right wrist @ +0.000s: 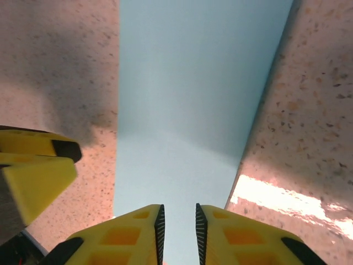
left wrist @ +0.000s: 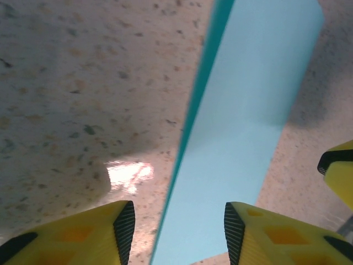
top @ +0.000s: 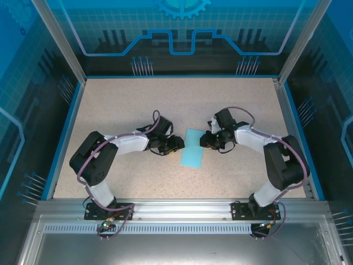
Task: Fold a paper plane with a square sheet of paper (pick it up from the middle)
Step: Move the square sheet of paper to the center of the table, then fold the triangle a second time at the center of the table.
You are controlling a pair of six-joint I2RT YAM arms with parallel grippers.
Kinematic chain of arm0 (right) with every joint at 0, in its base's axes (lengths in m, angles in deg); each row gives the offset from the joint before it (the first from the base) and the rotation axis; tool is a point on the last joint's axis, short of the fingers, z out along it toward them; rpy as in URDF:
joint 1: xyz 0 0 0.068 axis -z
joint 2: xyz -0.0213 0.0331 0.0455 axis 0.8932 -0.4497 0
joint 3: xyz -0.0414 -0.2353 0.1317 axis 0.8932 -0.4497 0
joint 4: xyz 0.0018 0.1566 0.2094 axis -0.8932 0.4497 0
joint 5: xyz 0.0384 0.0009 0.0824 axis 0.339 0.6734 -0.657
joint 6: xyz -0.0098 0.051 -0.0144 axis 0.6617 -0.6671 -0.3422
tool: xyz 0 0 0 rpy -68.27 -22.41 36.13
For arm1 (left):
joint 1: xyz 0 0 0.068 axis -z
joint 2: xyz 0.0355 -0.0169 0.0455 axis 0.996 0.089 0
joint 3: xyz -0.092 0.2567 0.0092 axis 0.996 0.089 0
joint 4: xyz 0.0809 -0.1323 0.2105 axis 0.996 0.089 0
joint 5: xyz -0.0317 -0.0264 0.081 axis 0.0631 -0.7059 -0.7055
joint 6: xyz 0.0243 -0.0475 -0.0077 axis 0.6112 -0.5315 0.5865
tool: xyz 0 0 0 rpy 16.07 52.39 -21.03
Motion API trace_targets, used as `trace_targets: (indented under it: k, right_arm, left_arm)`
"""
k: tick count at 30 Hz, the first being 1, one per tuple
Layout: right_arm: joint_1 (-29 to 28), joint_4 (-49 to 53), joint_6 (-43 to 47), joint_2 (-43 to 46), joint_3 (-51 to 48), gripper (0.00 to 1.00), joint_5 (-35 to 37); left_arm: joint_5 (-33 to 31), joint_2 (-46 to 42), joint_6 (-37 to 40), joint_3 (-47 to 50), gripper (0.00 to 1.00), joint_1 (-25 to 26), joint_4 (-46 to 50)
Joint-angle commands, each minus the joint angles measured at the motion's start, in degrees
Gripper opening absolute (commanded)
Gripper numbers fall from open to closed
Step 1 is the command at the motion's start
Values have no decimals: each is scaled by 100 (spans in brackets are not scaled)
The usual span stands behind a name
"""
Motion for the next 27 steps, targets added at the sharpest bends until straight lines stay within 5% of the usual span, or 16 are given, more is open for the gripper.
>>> trace_targets:
  k: [1, 10, 27]
  right_arm:
    - [146, -37, -226, 53, -347, 21, -18]
    - [186, -711, -510, -505, -424, 19, -815]
    - [202, -661, -366, -700, -657, 20, -693]
  left_arm:
    - [527, 197, 178, -215, 50, -1, -103]
    - [500, 415, 205, -452, 52, -4, 125]
    - [587, 769, 280, -766, 53, 109, 340]
